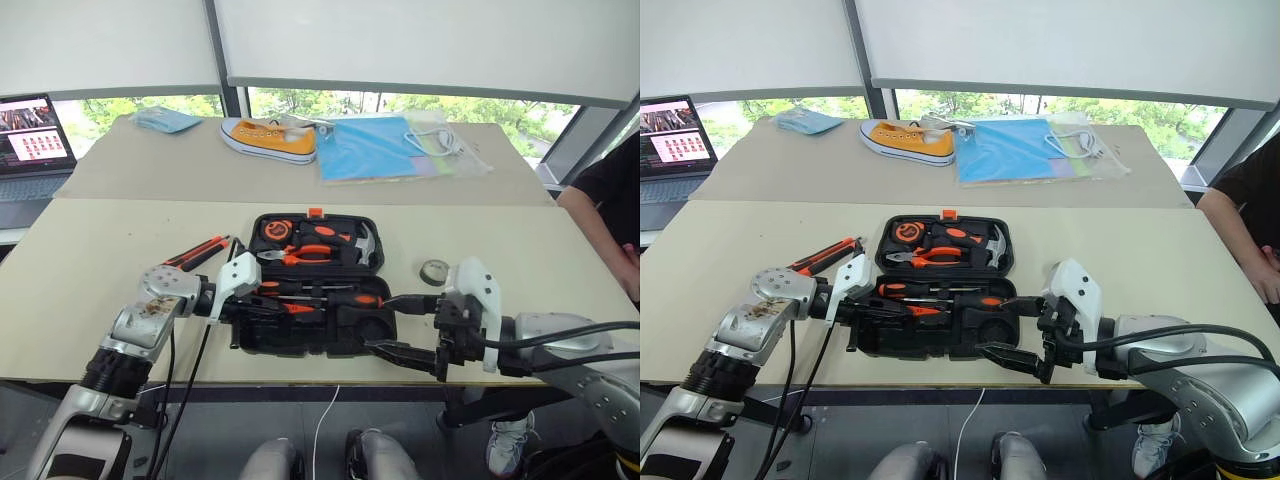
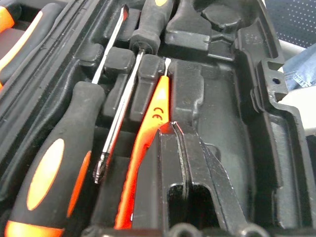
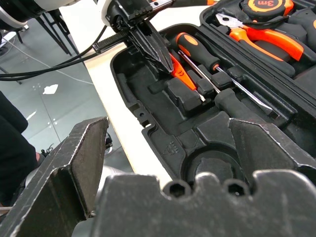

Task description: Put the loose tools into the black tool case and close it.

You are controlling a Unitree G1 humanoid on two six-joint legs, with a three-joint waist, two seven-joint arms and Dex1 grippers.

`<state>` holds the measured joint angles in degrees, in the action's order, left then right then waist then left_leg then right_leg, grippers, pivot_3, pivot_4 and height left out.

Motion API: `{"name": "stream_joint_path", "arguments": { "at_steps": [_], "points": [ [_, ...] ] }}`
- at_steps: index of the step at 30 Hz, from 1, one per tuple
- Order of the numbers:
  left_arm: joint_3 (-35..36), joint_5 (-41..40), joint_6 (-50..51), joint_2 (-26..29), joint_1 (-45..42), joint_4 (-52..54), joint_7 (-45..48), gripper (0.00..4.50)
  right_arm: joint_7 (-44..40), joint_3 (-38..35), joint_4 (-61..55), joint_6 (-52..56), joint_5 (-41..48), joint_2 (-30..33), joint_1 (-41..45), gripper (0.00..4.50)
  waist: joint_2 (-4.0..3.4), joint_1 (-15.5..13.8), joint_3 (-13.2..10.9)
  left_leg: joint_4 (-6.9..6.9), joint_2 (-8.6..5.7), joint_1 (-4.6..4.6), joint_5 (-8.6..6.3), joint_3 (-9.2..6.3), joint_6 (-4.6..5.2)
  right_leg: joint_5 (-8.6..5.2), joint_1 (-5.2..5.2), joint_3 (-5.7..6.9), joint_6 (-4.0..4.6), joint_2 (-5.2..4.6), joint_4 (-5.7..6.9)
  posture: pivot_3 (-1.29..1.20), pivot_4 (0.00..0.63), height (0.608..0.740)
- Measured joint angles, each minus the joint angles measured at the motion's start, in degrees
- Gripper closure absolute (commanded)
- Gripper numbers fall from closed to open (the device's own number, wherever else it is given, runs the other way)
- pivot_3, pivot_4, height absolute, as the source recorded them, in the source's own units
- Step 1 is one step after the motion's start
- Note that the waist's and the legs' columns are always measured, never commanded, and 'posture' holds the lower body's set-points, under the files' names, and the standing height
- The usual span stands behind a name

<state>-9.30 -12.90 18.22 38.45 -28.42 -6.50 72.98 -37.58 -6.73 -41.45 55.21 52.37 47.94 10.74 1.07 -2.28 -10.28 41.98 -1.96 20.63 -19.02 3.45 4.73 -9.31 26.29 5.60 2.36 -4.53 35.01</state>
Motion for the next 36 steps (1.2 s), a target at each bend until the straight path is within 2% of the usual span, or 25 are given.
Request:
{"name": "stream_joint_path", "arguments": {
  "at_steps": [6, 16, 19, 22, 23, 24, 25, 29, 30, 32, 36],
  "points": [
    [1.6, -2.5, 3.4, -0.2, -0.6, -0.9, -1.0, 4.49, -1.1, 0.7, 0.4, -0.1, -0.6, 0.1, 0.2, 0.0, 0.0, 0.0, 0.0, 0.0, 0.0, 0.03, 0.0, 0.0, 0.01, -0.03, 0.02, 0.01, -0.06, 0.0, 0.0, 0.0, 0.15, 0.718],
    [1.5, -1.6, 0.7, -0.2, 0.4, -1.1, -2.4, 4.49, -1.4, 1.8, 0.6, -0.1, -0.9, 0.0, 2.1, 0.0, 0.0, 0.0, 0.0, -0.04, 0.0, 0.03, -0.01, 0.0, 0.0, 0.12, 0.03, 0.01, 0.2, 0.0, -0.04, 0.0, 0.15, 0.718],
    [2.7, -1.8, 1.5, -0.1, 0.9, -1.0, -4.6, 3.82, -2.3, 3.7, 2.4, -1.5, -2.3, -0.6, 6.2, 0.0, 0.0, 0.2, 0.0, -0.03, 0.0, 0.02, -0.01, 0.02, 0.0, 0.07, 0.04, 0.0, 0.1, 0.0, -0.03, 0.0, 0.15, 0.718],
    [8.1, -3.5, 3.5, 1.8, 4.9, 1.9, -7.9, 2.57, -3.1, 4.9, 6.2, -2.9, -3.5, -2.8, 12.7, 0.0, 0.0, 1.0, 0.0, -0.13, 0.05, 0.0, 0.01, 0.03, -0.02, -0.03, 0.09, 0.01, -0.06, 0.02, -0.02, 0.0, 0.15, 0.718],
    [9.1, -3.9, 3.6, 2.1, 5.6, 2.5, -8.6, 2.41, -3.2, 4.9, 6.7, -3.2, -3.9, -3.0, 13.2, 0.0, 0.0, 1.1, 0.0, -0.14, 0.05, 0.0, 0.01, 0.03, -0.02, -0.01, 0.09, 0.02, -0.03, 0.02, -0.02, 0.0, 0.15, 0.718],
    [11.0, -4.2, 3.7, 2.6, 7.1, 3.5, -9.9, 2.03, -3.6, 5.3, 7.6, -3.7, -4.2, -3.3, 14.1, 0.0, 0.0, 1.1, 0.0, -0.17, 0.05, 0.0, 0.01, 0.03, -0.03, 0.01, 0.1, 0.01, 0.02, 0.02, 0.0, 0.0, 0.15, 0.718],
    [15.0, -4.6, 3.7, 3.3, 10.5, 5.6, -12.0, 1.65, -4.5, 6.4, 8.9, -4.5, -4.8, -3.9, 15.5, 0.0, 0.0, 1.5, 0.0, -0.21, 0.06, -0.01, 0.01, 0.04, -0.04, 0.16, 0.13, 0.02, 0.28, 0.02, -0.01, 0.0, 0.15, 0.718],
    [27.9, -6.8, 5.8, 4.5, 21.2, 10.9, -18.2, 0.18, -8.2, 8.9, 12.7, -7.4, -7.3, -5.3, 18.6, 0.0, -0.01, 1.6, 0.0, -0.26, 0.04, -0.02, 0.0, 0.04, -0.06, 0.17, 0.15, 0.05, 0.31, 0.02, -0.03, 0.0, 0.15, 0.718],
    [30.5, -7.4, 6.5, 4.8, 23.1, 11.5, -19.0, 0.04, -8.9, 9.6, 13.5, -7.9, -8.0, -5.5, 19.1, 0.0, -0.01, 1.6, 0.0, -0.26, 0.04, -0.01, -0.01, 0.04, -0.06, 0.17, 0.14, 0.06, 0.32, 0.02, -0.05, 0.0, 0.15, 0.718],
    [35.3, -9.2, 8.5, 5.9, 27.1, 12.9, -19.6, 0.04, -11.0, 11.3, 14.9, -9.4, -9.3, -6.1, 20.3, 0.0, -0.01, 1.3, 0.0, -0.25, 0.0, 0.02, -0.05, 0.01, -0.12, 0.17, 0.14, 0.08, 0.31, 0.0, -0.07, 0.0, 0.15, 0.718],
    [39.1, -9.8, 9.3, 8.5, 30.0, 12.8, -19.5, 0.04, -13.5, 13.3, 17.3, -11.0, -11.2, -6.9, 20.8, 0.0, -0.02, 0.7, 0.0, -0.24, -0.1, 0.01, -0.25, 0.0, -0.47, 0.16, 0.1, 0.09, 0.29, -0.11, -0.05, 0.0, 0.15, 0.718]
  ]
}}
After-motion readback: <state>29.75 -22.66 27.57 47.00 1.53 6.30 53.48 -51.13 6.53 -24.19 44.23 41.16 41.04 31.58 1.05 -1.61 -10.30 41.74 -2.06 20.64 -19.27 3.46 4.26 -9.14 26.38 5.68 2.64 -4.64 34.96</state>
